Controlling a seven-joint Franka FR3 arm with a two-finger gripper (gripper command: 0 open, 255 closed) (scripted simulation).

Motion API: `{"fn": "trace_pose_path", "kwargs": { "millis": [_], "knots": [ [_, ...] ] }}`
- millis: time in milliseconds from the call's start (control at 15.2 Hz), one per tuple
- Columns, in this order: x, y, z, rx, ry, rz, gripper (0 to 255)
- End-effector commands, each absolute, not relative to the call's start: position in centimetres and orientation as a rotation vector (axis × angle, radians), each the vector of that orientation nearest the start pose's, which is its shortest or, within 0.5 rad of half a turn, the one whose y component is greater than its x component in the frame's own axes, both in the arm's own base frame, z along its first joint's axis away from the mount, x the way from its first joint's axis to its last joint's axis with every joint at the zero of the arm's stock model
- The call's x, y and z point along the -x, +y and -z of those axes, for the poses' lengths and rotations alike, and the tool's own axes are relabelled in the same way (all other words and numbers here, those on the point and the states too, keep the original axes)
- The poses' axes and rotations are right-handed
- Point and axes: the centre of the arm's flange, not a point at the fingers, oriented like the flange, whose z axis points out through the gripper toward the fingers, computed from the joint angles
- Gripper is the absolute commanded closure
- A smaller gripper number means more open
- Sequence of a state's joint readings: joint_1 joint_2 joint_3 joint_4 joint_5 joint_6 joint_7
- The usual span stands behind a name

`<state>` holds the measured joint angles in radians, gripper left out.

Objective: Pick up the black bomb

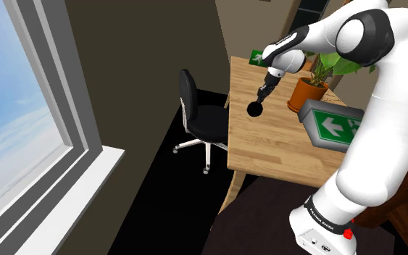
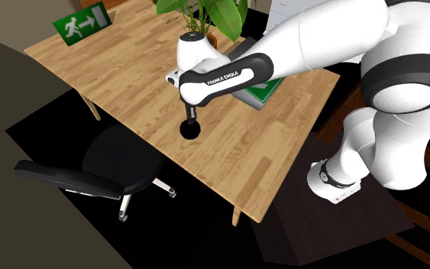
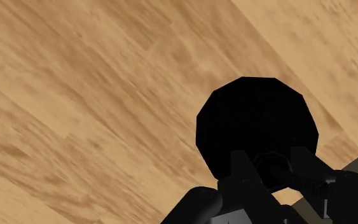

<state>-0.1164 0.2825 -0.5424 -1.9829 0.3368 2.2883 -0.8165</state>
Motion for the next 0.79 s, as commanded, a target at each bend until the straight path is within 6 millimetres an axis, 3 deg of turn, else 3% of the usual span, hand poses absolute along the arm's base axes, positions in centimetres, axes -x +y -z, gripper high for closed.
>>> {"fn": "trace_pose_path", "kwargs": {
  "millis": [0,726],
  "knots": [
    [-49.2,-35.4,-35.9,3.098,0.051,0.209,255],
    [-49.2,-35.4,-41.7,3.098,0.051,0.209,255]
  ]
}}
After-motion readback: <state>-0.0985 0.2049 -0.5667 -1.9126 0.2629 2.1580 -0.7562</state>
